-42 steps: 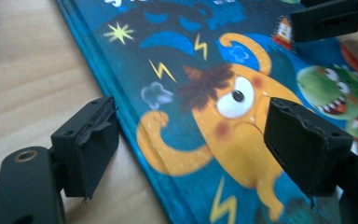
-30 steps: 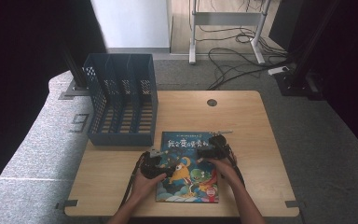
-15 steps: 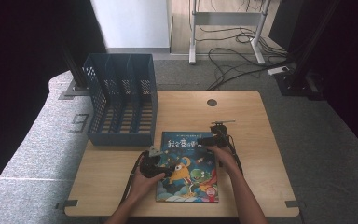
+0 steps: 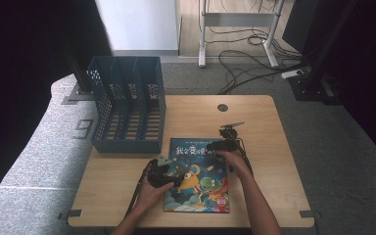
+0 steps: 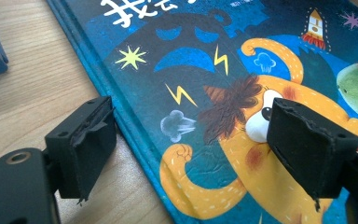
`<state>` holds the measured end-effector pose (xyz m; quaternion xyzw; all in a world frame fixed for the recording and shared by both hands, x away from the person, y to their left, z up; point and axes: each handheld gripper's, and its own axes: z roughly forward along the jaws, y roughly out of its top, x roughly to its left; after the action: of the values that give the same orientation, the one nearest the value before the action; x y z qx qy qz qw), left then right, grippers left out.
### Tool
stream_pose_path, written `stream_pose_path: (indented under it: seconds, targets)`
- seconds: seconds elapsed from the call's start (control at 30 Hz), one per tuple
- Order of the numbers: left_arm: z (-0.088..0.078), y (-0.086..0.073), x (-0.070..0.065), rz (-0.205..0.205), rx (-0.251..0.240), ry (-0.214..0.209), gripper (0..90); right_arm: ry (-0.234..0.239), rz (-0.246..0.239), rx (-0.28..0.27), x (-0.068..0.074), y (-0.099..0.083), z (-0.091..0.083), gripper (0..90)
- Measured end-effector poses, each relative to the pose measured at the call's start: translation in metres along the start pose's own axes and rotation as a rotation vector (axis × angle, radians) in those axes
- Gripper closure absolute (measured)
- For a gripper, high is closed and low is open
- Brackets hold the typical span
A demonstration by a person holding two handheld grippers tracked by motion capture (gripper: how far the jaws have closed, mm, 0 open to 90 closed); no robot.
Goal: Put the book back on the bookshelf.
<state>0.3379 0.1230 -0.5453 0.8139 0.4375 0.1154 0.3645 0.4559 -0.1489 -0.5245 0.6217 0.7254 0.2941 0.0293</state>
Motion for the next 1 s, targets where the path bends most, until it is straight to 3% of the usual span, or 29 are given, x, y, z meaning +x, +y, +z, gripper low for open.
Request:
stream_pose_path:
  seconds: [0.43,0.73,0.9,1.0]
  targets:
    - [0.000,0.000,0.002,-0.010,-0.004,-0.010,16.1,0.109,0.106,0.021,-0.013,0.004,-0.004,16.2]
    - [0.000,0.000,0.001,0.001,-0.006,0.004,16.1,0.137,0.110,0.015,-0.015,0.005,-0.008,16.8]
    - [0.000,0.000,0.003,-0.010,-0.008,-0.010,16.1,0.155,0.110,-0.008,-0.015,0.006,-0.012,17.5]
    - [-0.001,0.000,0.005,-0.019,-0.012,-0.020,16.4,0.199,0.126,-0.021,-0.019,0.006,-0.016,18.6]
